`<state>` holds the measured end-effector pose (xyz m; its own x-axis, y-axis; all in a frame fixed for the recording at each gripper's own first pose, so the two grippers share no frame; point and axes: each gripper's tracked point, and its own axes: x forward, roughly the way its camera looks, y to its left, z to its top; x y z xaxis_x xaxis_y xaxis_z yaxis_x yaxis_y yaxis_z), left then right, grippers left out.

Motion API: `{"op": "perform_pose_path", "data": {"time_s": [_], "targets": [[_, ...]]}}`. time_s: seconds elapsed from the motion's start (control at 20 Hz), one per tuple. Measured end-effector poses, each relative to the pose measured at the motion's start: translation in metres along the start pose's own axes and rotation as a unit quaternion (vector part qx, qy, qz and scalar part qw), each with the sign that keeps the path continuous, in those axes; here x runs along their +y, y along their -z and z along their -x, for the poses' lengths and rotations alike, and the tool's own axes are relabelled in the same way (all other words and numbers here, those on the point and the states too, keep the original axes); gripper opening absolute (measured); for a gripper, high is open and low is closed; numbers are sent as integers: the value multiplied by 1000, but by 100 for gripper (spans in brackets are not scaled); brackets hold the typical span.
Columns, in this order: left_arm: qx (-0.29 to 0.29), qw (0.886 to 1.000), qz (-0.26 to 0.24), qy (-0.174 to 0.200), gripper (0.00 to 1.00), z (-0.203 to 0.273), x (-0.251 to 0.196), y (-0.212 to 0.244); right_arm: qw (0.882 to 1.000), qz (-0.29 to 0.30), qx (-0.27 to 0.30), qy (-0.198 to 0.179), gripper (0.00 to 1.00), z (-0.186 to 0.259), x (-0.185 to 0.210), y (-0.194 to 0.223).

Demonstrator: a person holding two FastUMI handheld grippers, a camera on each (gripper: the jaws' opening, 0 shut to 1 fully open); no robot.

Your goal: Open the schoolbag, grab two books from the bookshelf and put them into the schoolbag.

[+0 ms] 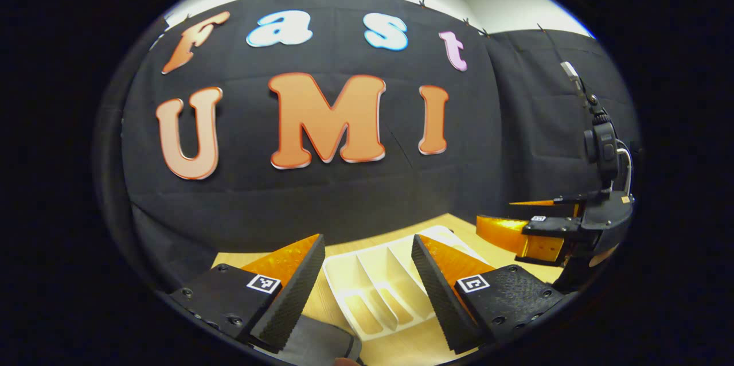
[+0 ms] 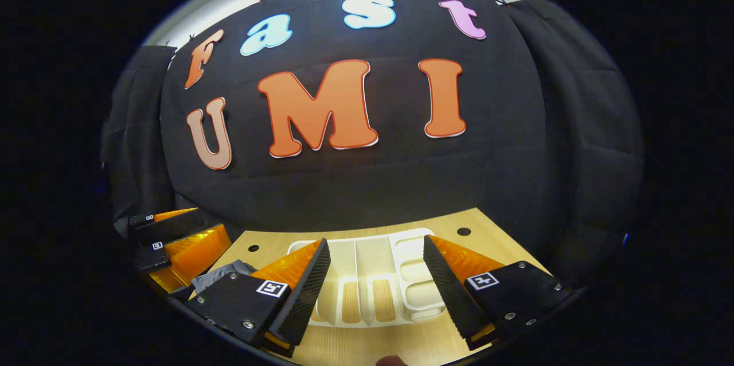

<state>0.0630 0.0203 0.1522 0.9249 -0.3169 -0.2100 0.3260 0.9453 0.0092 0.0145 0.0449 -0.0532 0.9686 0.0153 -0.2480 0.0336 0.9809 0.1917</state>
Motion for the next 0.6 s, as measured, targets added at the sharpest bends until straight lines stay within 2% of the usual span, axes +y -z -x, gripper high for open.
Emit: {"op": "perform_pose_path", "data": {"time_s": [0.1, 0.3, 0.6], "targets": [[-33, 999, 12, -36, 95, 6, 5, -11, 1000, 14, -19, -14, 97, 3, 0, -9], [-60, 993, 26, -95, 95, 22, 17, -18, 998, 32, -37, -49, 97, 4, 6, -18], [-79, 986, 35, -145, 96, 36, 10, -15, 992, 70, -44, -93, 97, 8, 11, -22]]}}
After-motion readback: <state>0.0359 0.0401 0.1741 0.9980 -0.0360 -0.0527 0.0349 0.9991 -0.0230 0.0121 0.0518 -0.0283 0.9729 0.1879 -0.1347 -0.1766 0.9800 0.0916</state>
